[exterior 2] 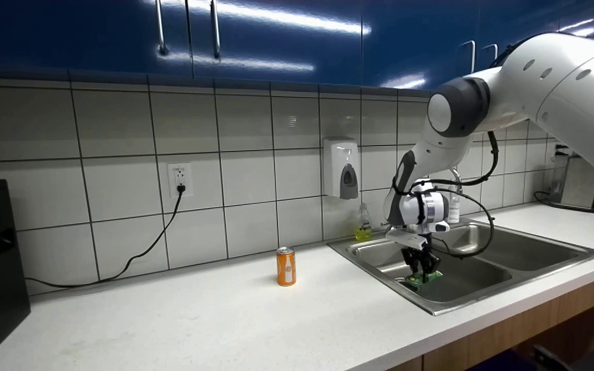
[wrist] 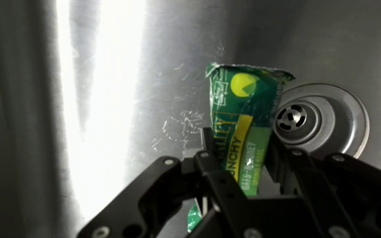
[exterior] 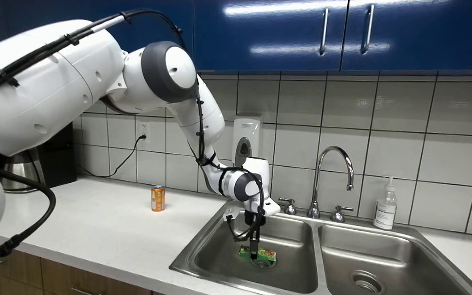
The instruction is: Remove the green object from the sink
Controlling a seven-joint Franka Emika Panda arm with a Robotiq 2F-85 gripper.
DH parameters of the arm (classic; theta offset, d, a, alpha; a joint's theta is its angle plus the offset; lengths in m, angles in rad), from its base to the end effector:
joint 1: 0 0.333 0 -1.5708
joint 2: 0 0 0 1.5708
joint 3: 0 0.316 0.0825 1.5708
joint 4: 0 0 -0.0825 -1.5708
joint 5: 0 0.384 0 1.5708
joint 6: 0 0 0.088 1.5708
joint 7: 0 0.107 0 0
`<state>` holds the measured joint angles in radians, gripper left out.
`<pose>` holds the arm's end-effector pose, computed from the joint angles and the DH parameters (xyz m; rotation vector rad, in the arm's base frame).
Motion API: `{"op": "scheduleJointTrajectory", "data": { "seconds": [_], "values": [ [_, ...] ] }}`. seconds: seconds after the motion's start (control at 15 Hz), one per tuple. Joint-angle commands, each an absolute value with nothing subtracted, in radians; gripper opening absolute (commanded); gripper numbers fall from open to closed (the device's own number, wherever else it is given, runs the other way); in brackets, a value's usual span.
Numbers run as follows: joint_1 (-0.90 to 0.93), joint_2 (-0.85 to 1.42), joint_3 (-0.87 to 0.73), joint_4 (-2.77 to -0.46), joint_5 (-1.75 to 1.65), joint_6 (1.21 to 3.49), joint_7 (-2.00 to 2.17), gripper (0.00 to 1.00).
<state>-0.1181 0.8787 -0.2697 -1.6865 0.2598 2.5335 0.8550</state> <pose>0.6200 -0.2405 0.1018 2.3986 -1.9438 0.0380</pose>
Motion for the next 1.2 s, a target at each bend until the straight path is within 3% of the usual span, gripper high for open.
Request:
{"op": "scheduleJointTrajectory", "data": {
  "seconds": [0.0,1.13],
  "values": [
    [-0.123,0.764,-0.258,-1.797,0.204,2.528,0.741,0.13],
    [-0.146,0.391,-0.191,-2.177,0.027,2.49,-0.025,0.13]
  ]
}}
